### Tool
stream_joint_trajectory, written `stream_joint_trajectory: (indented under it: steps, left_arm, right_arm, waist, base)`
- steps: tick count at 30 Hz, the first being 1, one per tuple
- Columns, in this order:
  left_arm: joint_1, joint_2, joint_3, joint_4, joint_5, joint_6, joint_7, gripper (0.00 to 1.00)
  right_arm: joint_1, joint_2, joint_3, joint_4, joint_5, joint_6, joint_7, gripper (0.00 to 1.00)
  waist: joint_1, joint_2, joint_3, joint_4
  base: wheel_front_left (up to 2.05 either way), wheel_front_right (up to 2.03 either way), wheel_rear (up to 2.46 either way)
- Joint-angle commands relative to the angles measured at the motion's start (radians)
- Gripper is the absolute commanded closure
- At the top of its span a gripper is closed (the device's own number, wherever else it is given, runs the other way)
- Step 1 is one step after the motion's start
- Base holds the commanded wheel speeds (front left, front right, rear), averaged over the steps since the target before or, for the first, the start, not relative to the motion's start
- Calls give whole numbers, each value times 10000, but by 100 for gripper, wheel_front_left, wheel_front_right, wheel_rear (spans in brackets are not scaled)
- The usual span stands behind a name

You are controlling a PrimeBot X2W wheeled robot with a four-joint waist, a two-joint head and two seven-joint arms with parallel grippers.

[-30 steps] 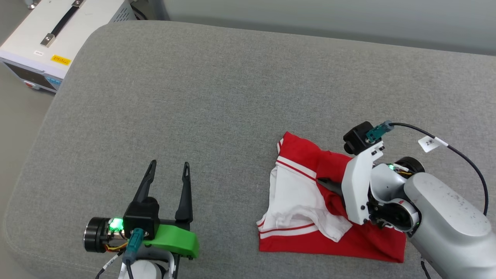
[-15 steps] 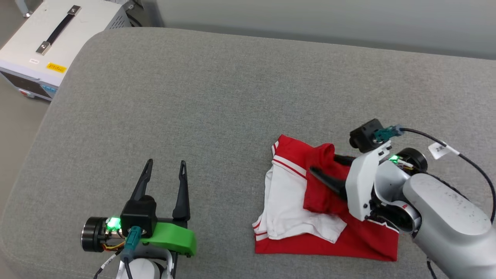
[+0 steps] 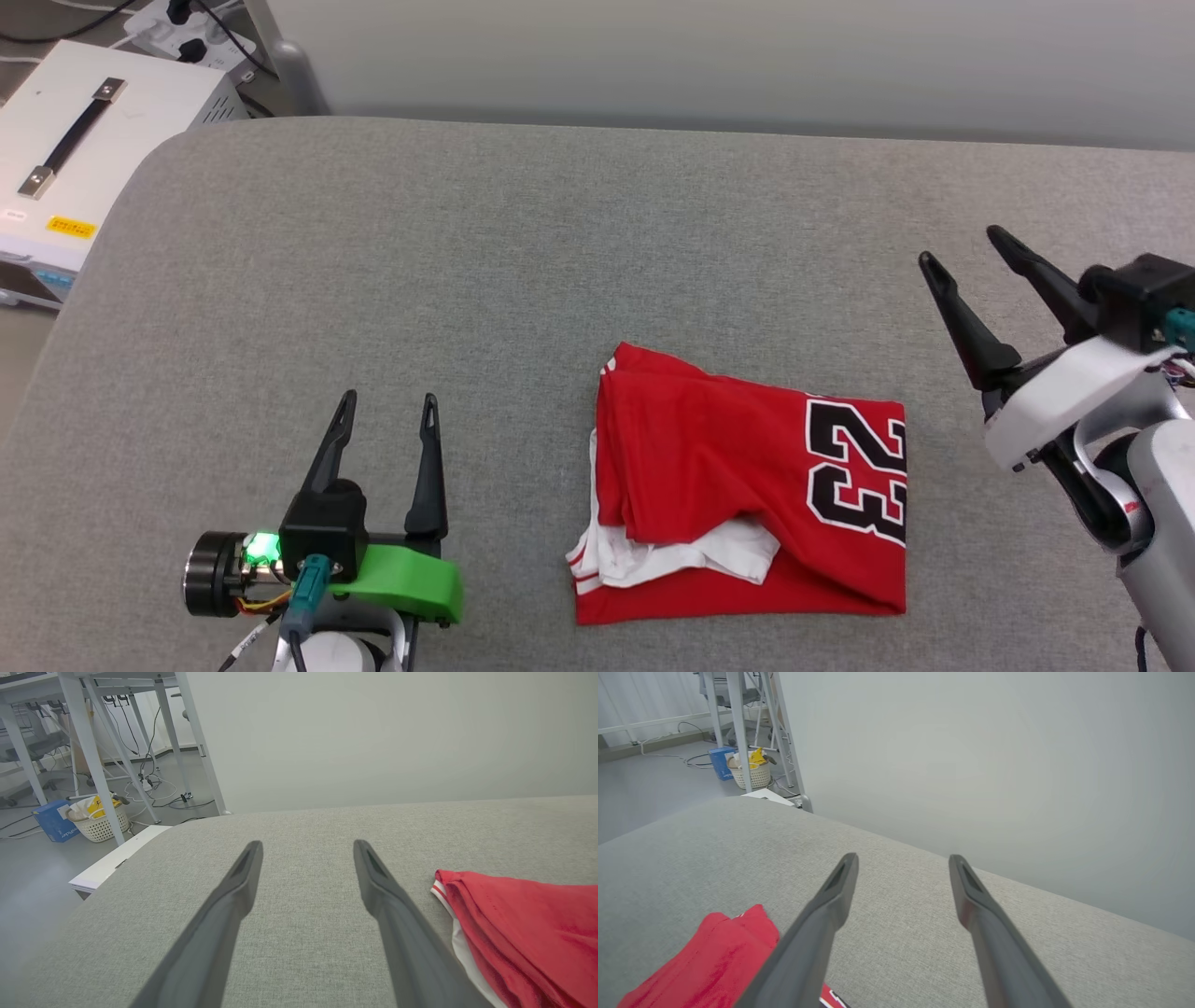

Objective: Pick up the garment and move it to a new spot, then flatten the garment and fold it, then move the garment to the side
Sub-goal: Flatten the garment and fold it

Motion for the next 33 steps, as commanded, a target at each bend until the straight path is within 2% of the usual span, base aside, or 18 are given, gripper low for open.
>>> stream_joint_trajectory:
  steps: [1, 6, 10, 16, 24, 33]
  left_arm:
    - [121, 68, 50, -56, 72, -15, -57, 0]
    - [169, 115, 97, -131, 76, -17, -57, 0]
    - [245, 149, 134, -171, 73, -12, -57, 0]
    - [523, 205, 189, -250, 73, 16, -57, 0]
    - [930, 242, 99, -272, 114, 5, -57, 0]
    - [1140, 273, 43, -313, 104, 11, -57, 0]
  right_arm:
    - [382, 227, -435, -133, -576, -7, -376, 0]
    - [1597, 1275, -2187, -624, -2157, -7, -1413, 0]
    - [2604, 2135, -3229, -1152, -2978, -7, -1777, 0]
    - [3741, 3147, -4219, -1849, -3810, -7, -1942, 0]
    - [4902, 3877, -4500, -2426, -4379, -7, -1968, 0]
    - [5648, 4146, -4492, -2679, -4631, -7, -1971, 0]
  waist:
    - [-1, 0, -112, -162]
    - [-1, 0, -244, -313]
    - [-1, 0, -387, -362]
    - [-1, 0, -656, -449]
    - [-1, 0, -1002, -437]
    - [-1, 0, -1142, -417]
  base:
    - [0, 0, 0]
    - [0, 0, 0]
    - [0, 0, 0]
    - [0, 0, 0]
    - [0, 0, 0]
    - [0, 0, 0]
